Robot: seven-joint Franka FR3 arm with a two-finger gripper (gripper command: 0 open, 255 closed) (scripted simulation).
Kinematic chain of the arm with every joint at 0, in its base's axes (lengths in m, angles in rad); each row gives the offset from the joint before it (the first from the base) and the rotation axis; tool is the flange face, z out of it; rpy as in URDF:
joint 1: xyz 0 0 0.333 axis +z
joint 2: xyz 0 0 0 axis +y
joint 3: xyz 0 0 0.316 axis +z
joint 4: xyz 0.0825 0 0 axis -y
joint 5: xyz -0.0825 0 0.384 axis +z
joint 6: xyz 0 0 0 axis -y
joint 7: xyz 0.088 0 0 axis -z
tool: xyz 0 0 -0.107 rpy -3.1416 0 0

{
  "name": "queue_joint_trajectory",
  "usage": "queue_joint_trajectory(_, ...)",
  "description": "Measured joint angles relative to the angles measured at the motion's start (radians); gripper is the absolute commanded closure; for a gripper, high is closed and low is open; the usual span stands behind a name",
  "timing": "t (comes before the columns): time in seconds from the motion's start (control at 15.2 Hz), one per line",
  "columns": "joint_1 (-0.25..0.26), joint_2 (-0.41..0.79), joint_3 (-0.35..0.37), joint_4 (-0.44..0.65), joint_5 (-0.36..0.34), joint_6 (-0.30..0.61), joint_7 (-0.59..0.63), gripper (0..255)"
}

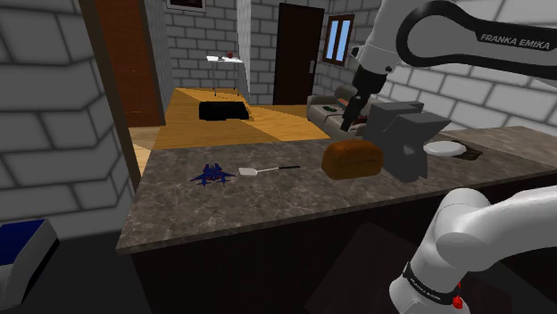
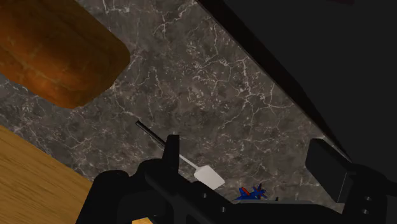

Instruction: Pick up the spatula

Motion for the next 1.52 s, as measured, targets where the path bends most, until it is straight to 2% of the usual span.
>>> queue_joint_trajectory(0.2, 0.007, 0.031, -0.017, -0.004, -0.007, 0.027, -0.034, 0)
queue_joint_trajectory(0.79, 0.05, 0.323, -0.145, 0.056, -0.035, 0.203, -0.3, 0)
queue_joint_trajectory(1.32, 0.085, 0.634, -0.224, 0.194, -0.002, 0.319, -0.549, 0)
queue_joint_trajectory(1.52, 0.088, 0.764, -0.242, 0.281, 0.025, 0.339, -0.65, 0)
